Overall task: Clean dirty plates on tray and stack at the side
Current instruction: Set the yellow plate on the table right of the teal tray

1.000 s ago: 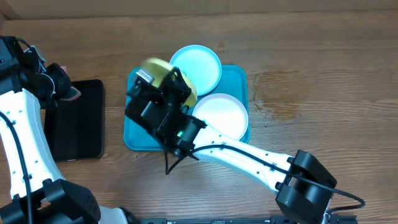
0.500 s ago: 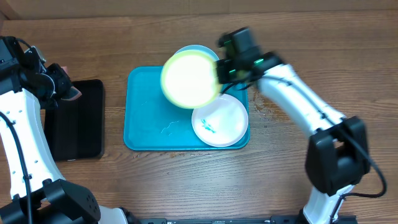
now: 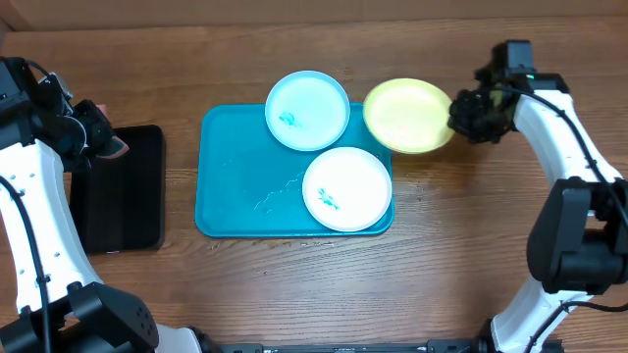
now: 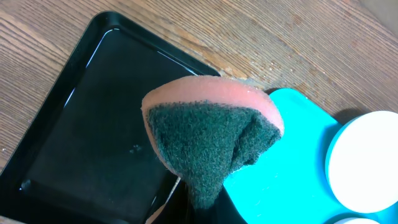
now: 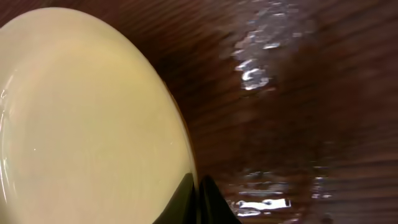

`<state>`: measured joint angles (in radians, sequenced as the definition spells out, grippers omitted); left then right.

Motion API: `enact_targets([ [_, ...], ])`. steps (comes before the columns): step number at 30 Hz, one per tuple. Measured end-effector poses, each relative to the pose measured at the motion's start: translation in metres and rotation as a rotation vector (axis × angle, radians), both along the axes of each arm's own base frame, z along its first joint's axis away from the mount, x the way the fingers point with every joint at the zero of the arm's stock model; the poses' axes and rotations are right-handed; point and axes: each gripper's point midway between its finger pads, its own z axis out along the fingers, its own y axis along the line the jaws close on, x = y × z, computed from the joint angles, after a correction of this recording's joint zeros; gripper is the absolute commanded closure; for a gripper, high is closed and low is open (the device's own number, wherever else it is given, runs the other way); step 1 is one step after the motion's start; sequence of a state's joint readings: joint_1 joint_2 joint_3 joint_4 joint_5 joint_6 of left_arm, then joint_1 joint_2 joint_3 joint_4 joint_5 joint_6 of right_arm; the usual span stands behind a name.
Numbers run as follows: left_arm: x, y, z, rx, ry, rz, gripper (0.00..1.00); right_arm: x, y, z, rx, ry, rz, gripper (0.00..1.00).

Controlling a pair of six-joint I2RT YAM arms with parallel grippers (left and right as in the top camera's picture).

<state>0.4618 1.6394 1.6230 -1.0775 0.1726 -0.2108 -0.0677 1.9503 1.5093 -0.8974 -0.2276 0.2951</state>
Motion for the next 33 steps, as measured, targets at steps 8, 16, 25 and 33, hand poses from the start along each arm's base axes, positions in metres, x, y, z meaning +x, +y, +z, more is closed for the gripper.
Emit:
enact_targets([
  [8, 0.000, 0.000, 0.000, 0.000, 0.000, 0.000, 0.96, -0.010, -0.049, -0.016, -0.068, 0.040, -0.154, 0.96],
  [16, 0.000, 0.000, 0.000, 0.000, 0.000, 0.000, 0.96, -0.025, -0.061, -0.030, -0.124, 0.097, -0.191, 0.96],
  [25, 0.000, 0.000, 0.000, 0.000, 0.000, 0.000, 0.96, -0.043, -0.060, -0.035, -0.130, 0.167, -0.188, 0.35],
  [33, 0.000, 0.000, 0.000, 0.001, -0.001, 0.000, 0.96, -0.039, -0.042, -0.014, -0.034, 0.151, -0.124, 0.25],
])
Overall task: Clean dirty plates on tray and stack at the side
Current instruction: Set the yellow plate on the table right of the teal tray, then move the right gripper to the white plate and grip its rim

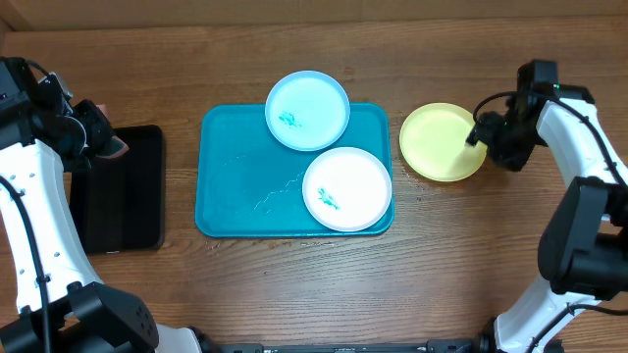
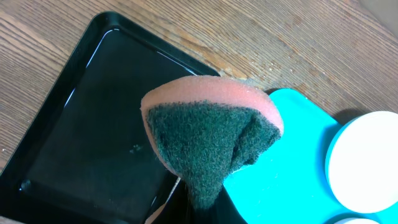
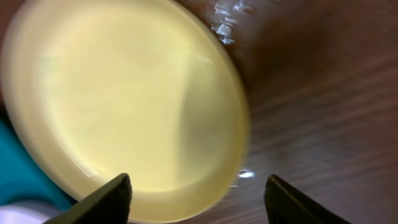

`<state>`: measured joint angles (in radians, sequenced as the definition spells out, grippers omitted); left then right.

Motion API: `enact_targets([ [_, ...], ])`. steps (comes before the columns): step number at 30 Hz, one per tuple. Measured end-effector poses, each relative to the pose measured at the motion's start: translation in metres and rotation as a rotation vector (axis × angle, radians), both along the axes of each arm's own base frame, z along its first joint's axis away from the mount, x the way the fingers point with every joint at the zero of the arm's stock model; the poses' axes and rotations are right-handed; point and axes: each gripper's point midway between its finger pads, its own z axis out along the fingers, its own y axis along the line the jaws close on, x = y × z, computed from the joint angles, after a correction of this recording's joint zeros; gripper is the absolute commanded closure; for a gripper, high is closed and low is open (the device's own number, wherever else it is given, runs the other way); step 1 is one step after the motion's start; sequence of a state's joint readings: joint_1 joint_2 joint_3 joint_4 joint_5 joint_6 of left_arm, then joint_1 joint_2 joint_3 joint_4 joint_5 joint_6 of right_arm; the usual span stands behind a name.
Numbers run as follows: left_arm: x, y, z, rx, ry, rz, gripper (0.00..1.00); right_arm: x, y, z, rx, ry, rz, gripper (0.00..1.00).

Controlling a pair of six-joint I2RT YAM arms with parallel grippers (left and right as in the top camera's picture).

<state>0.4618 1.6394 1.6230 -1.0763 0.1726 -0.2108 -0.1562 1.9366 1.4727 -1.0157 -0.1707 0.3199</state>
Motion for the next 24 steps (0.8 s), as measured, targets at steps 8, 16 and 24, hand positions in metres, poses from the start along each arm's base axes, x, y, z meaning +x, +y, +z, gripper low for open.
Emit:
enact_targets([
  [8, 0.000, 0.000, 0.000, 0.001, -0.002, 0.000, 0.96, 0.078, 0.089, 0.078, 0.188, -0.465, 0.315, 0.20],
  [16, 0.001, 0.000, 0.000, 0.001, -0.002, 0.000, 0.96, 0.093, 0.217, 0.096, 0.076, -0.678, 0.556, 0.11],
  [24, 0.000, 0.000, 0.000, -0.001, 0.001, 0.000, 0.96, 0.113, 0.275, 0.059, -0.093, -0.769, 0.586, 0.02],
])
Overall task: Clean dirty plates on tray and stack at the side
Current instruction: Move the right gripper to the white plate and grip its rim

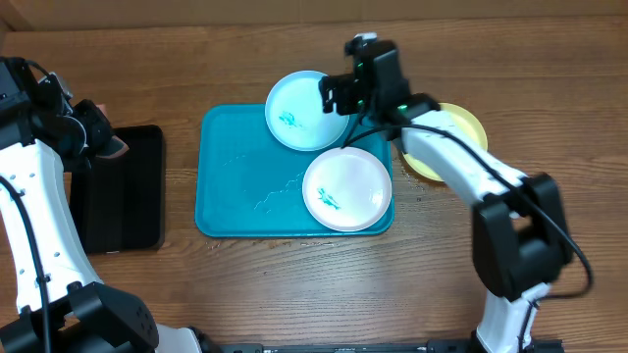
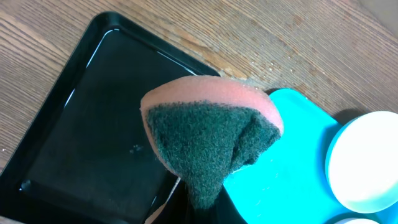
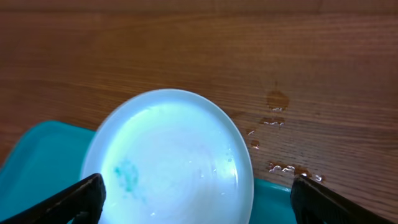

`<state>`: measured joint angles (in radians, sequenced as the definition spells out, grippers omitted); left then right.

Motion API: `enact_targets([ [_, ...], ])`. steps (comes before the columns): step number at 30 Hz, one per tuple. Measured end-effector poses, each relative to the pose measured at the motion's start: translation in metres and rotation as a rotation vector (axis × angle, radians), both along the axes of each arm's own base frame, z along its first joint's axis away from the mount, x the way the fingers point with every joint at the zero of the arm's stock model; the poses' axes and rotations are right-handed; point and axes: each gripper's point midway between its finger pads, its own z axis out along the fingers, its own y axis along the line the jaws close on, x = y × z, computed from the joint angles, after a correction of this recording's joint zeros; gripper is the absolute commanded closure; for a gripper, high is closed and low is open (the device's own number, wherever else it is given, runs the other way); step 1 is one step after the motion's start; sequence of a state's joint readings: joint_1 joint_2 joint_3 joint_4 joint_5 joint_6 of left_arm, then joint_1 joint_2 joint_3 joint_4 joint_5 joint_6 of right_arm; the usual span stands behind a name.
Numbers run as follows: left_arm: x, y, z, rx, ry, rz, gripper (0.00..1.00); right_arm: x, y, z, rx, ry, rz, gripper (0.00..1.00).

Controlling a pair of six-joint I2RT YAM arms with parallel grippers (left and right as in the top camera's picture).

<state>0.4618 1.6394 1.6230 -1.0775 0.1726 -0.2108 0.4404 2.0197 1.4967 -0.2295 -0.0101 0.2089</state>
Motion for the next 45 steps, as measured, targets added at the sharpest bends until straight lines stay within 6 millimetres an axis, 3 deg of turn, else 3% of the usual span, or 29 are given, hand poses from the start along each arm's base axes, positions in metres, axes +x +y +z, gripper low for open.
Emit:
enact_targets([
  [3, 0.000, 0.000, 0.000, 0.000, 0.000, 0.000, 0.96, 0.012, 0.000, -0.028, -0.031, -0.013, -0.022, 0.02],
  [6, 0.000, 0.000, 0.000, 0.000, 0.000, 0.000, 0.96, 0.022, -0.003, -0.042, -0.065, -0.051, -0.020, 0.02],
  [12, 0.000, 0.000, 0.000, 0.000, 0.000, 0.000, 0.96, 0.029, 0.002, -0.040, -0.128, -0.124, 0.061, 0.03],
  [15, 0.000, 0.000, 0.000, 0.000, 0.000, 0.000, 0.96, 0.027, 0.010, -0.043, -0.143, -0.143, 0.138, 0.07],
  [21, 0.000, 0.000, 0.000, 0.000, 0.000, 0.000, 0.96, 0.022, 0.014, -0.073, -0.187, -0.118, 0.215, 0.10],
  [26, 0.000, 0.000, 0.000, 0.000, 0.000, 0.000, 0.96, 0.021, 0.016, -0.083, -0.200, -0.113, 0.236, 0.29],
  [36, 0.000, 0.000, 0.000, 0.000, 0.000, 0.000, 0.96, 0.023, 0.017, -0.083, -0.203, -0.127, 0.244, 0.29],
  [38, 0.000, 0.000, 0.000, 0.000, 0.000, 0.000, 0.96, 0.023, 0.017, -0.088, -0.205, -0.122, 0.245, 0.37],
  [41, 0.000, 0.000, 0.000, 0.000, 0.000, 0.000, 0.96, 0.022, 0.016, -0.094, -0.214, -0.113, 0.251, 0.60],
  [45, 0.000, 0.000, 0.000, 0.000, 0.000, 0.000, 0.96, 0.022, 0.017, -0.094, -0.203, -0.106, 0.241, 0.74],
])
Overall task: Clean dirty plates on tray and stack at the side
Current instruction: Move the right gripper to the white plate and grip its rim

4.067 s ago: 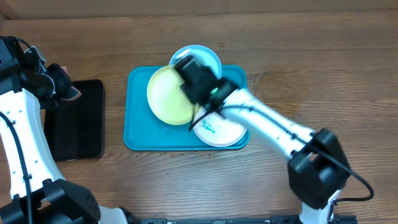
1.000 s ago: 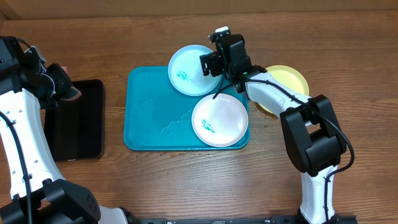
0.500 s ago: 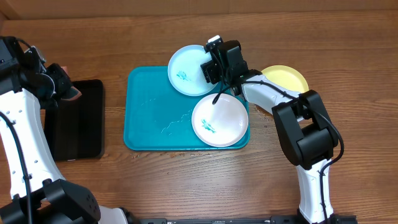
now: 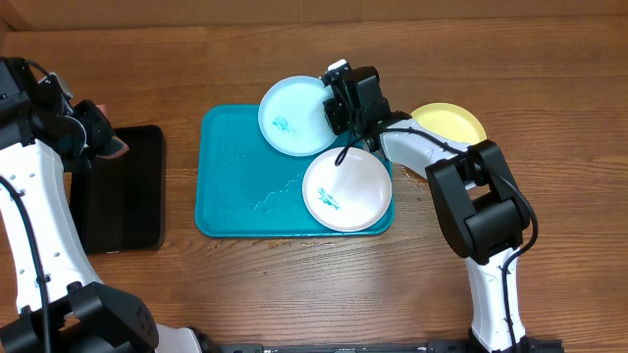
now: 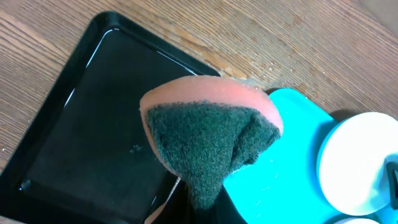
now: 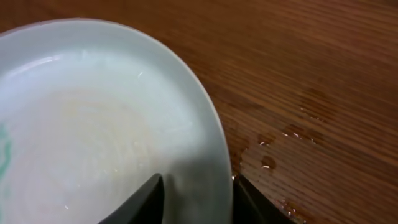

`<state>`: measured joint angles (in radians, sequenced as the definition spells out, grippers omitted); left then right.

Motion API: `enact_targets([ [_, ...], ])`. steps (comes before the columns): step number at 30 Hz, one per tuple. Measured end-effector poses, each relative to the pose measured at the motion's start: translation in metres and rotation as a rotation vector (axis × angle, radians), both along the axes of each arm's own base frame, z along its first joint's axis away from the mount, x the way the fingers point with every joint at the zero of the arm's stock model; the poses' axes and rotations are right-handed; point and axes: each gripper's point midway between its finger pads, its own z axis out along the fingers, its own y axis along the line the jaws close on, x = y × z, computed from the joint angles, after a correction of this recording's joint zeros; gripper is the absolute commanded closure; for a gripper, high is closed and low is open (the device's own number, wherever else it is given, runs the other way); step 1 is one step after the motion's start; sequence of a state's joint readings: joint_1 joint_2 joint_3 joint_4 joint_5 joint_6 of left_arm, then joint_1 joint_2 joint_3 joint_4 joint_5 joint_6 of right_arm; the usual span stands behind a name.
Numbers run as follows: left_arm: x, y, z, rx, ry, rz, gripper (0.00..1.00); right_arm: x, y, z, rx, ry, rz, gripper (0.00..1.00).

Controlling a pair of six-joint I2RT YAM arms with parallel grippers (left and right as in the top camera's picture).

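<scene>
A light blue plate (image 4: pixel 289 118) with a teal smear lies on the far edge of the teal tray (image 4: pixel 235 167). My right gripper (image 4: pixel 339 108) stands open at its right rim. In the right wrist view one finger rests over the light blue plate (image 6: pixel 93 124) and the other outside the rim, my right gripper (image 6: pixel 196 199) straddling it. A white plate (image 4: pixel 346 188), also smeared, sits on the tray's right side. The yellow plate (image 4: pixel 451 123) lies on the wood to the right. My left gripper (image 5: pixel 199 208) is shut on a pink and green sponge (image 5: pixel 208 134).
A black tray (image 4: pixel 118 186) lies at the left, under my left gripper (image 4: pixel 103 142). Water drops mark the wood just right of the blue plate's rim (image 6: pixel 267 162). The teal tray's left half (image 4: pixel 235 196) carries only faint streaks.
My right gripper was wide open a little above the light blue plate; now it is down at the plate's right rim with narrower jaws. That plate sits slightly further left. The left arm is unchanged.
My right gripper held the yellow plate by its rim beside the tray. It then stood open with that plate lying on the wood at the right. It appeared over the light blue plate, and now straddles its rim. The left gripper kept the sponge throughout.
</scene>
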<state>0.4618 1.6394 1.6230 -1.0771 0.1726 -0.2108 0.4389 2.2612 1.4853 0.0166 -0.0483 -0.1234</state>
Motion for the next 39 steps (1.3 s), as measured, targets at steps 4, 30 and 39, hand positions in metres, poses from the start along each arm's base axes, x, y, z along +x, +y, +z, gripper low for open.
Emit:
enact_targets([
  [4, 0.000, 0.000, 0.000, 0.000, 0.000, 0.000, 0.96, -0.005, 0.000, -0.004, 0.002, 0.041, -0.009, 0.87],
  [30, 0.000, 0.000, 0.000, 0.000, 0.000, 0.000, 0.96, -0.117, 0.095, -0.010, 0.074, 0.425, -0.032, 0.60],
  [39, 0.000, 0.000, 0.000, 0.000, 0.001, 0.000, 0.96, -0.103, 0.105, 0.002, 0.023, 0.282, 0.119, 0.58],
])
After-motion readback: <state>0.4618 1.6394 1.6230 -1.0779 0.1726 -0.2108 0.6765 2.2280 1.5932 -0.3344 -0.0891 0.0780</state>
